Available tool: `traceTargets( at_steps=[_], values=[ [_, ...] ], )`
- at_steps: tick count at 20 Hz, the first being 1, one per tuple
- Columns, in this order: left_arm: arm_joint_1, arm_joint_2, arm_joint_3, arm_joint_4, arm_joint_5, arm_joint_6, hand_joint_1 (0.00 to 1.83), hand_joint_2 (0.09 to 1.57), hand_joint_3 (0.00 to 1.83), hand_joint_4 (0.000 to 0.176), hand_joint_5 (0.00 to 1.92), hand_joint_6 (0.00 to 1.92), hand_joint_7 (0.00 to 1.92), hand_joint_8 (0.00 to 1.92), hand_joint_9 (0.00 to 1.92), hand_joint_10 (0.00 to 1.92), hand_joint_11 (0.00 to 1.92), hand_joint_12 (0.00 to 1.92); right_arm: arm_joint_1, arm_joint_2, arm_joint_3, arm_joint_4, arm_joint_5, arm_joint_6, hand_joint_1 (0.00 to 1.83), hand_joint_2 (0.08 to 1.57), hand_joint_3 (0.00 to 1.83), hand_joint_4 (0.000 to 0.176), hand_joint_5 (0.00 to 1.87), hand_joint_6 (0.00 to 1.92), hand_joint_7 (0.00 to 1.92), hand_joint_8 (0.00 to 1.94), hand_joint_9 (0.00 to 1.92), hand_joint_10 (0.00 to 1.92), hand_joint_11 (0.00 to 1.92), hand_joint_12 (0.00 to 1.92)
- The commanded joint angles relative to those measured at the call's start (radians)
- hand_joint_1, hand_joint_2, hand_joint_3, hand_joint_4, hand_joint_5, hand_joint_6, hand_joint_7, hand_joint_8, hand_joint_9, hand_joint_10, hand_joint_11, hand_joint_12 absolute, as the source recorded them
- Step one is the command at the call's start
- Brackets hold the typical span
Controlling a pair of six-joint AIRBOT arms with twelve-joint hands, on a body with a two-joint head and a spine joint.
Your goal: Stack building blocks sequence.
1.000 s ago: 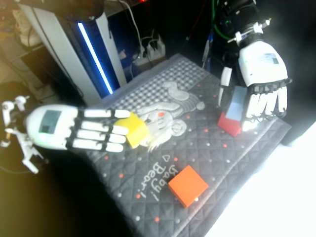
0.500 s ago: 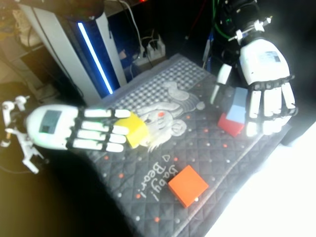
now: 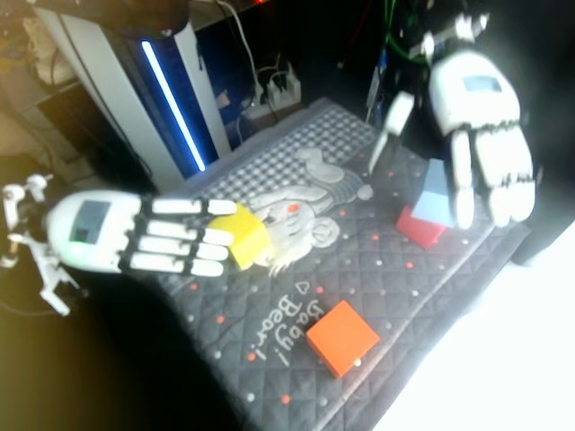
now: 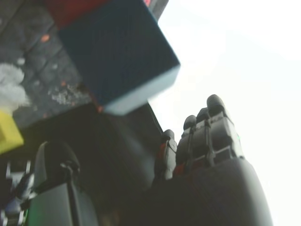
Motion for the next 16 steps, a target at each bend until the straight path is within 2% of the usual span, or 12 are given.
traceTargets(
  at_steps=[1,2,3,4,5,7,10,13,15,16],
  values=[
    [0.017,0.038,-0.032,-0.053,-0.199,0.005,0.52,0.78,0.00,0.176,0.01,0.00,0.00,0.00,0.00,0.00,0.00,0.19,0.011,0.013,-0.001,0.036,0.168,0.005,0.73,1.07,0.00,0.176,0.05,0.01,0.12,0.01,0.08,0.01,0.05,0.02],
    [0.054,0.083,-0.075,-0.087,-0.269,0.012,0.61,0.81,0.00,0.176,0.00,0.00,0.00,0.00,0.00,0.00,0.00,0.04,0.013,0.016,-0.001,0.036,0.179,0.004,0.72,1.06,0.00,0.172,0.05,0.01,0.09,0.00,0.04,0.00,0.02,0.01],
    [0.089,0.120,-0.114,-0.122,-0.325,0.032,0.66,0.80,0.00,0.176,0.00,0.00,0.00,0.00,0.00,0.00,0.00,0.01,0.022,0.016,-0.001,0.035,0.184,0.001,0.75,1.06,0.00,0.155,0.06,0.01,0.08,0.00,0.04,0.00,0.01,0.00],
    [0.141,0.167,-0.167,-0.171,-0.394,0.067,0.71,0.77,0.00,0.176,0.00,0.00,0.00,0.00,0.00,0.00,0.00,0.00,0.038,0.015,-0.001,0.028,0.183,-0.009,0.74,1.04,0.00,0.166,0.07,0.01,0.09,0.01,0.05,0.01,0.01,0.01],
    [0.211,0.215,-0.221,-0.232,-0.479,0.096,0.67,0.74,0.00,0.170,0.01,0.01,0.00,0.00,0.00,0.00,0.00,0.00,0.057,0.012,0.002,0.013,0.179,-0.016,0.73,1.03,0.00,0.174,0.06,0.01,0.09,0.00,0.05,0.00,0.03,0.01],
    [0.324,0.261,-0.278,-0.317,-0.610,0.101,0.68,0.71,0.00,0.176,0.01,0.00,0.00,0.00,0.00,0.00,0.00,0.00,0.088,0.003,0.010,-0.011,0.159,-0.016,0.76,0.98,0.00,0.176,0.06,0.00,0.13,0.00,0.11,0.01,0.12,0.04],
    [0.499,0.261,-0.300,-0.498,-0.806,0.108,0.80,0.76,0.00,0.176,0.04,0.01,0.00,0.00,0.00,0.00,0.00,0.00,0.130,-0.019,0.021,-0.057,0.113,-0.012,0.73,0.96,0.00,0.176,0.04,0.01,0.15,0.00,0.16,0.02,0.19,0.07],
    [0.666,0.256,-0.328,-0.592,-0.936,0.074,0.78,0.75,0.00,0.176,0.02,0.00,0.00,0.00,0.00,0.00,0.00,0.00,0.234,-0.094,0.070,-0.175,-0.009,0.052,0.74,1.04,0.02,0.176,0.07,0.01,0.04,0.00,0.05,0.00,0.15,0.05],
    [0.737,0.260,-0.347,-0.633,-1.000,0.060,0.79,0.72,0.00,0.176,0.02,0.00,0.00,0.00,0.00,0.00,0.00,0.00,0.255,-0.130,0.087,-0.204,-0.058,0.054,0.70,1.01,0.00,0.176,0.07,0.00,0.04,0.00,0.07,0.01,0.21,0.07],
    [0.773,0.258,-0.356,-0.654,-1.030,0.049,0.80,0.70,0.00,0.176,0.03,0.00,0.00,0.00,0.00,0.00,0.00,0.00,0.259,-0.146,0.096,-0.215,-0.076,0.060,0.69,1.02,0.00,0.170,0.07,0.00,0.06,0.01,0.09,0.02,0.19,0.06]
  ],
)
